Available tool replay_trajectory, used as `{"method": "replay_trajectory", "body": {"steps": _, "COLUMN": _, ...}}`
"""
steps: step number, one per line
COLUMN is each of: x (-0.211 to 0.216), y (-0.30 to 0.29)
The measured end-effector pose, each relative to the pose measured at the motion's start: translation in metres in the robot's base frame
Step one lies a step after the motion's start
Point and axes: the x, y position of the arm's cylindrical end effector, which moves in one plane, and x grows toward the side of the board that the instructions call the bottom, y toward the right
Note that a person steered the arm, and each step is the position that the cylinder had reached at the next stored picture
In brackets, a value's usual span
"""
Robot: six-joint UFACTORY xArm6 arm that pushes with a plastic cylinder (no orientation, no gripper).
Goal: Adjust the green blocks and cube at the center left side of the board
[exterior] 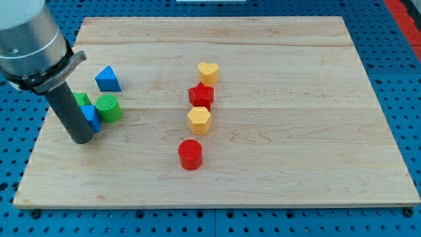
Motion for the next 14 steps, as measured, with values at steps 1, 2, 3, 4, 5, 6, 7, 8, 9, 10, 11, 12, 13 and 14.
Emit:
{"method": "replay_trajectory", "body": {"steps": 1, "x": -0.024, "y": 0.000}}
{"method": "replay_trajectory", "body": {"steps": 2, "x": -0.018, "y": 0.005}}
{"method": "replay_trajectory", "body": {"steps": 3, "x": -0.012, "y": -0.027}}
{"method": "replay_trajectory", "body": {"steps": 4, "x": -0.041, "y": -0.052}}
{"method": "replay_trajectory", "body": {"steps": 5, "x": -0.066, "y": -0.050}}
{"method": "replay_trajectory", "body": {"steps": 6, "x": -0.070, "y": -0.033}}
{"method": "replay_trajectory", "body": {"steps": 7, "x": -0.054, "y": -0.057}}
{"method": "replay_trajectory", "body": {"steps": 8, "x": -0.040, "y": -0.054}}
{"method": "replay_trajectory", "body": {"steps": 9, "x": -0.022, "y": -0.012}}
{"method": "replay_trajectory", "body": {"steps": 10, "x": -0.022, "y": -0.011}}
{"method": "replay_trajectory", "body": {"steps": 11, "x": -0.034, "y": -0.010}}
{"method": "replay_trajectory", "body": {"steps": 12, "x": -0.051, "y": -0.008}}
{"method": "replay_trajectory", "body": {"steps": 13, "x": -0.022, "y": -0.005}}
{"method": "replay_trajectory", "body": {"steps": 14, "x": 0.042, "y": 0.058}}
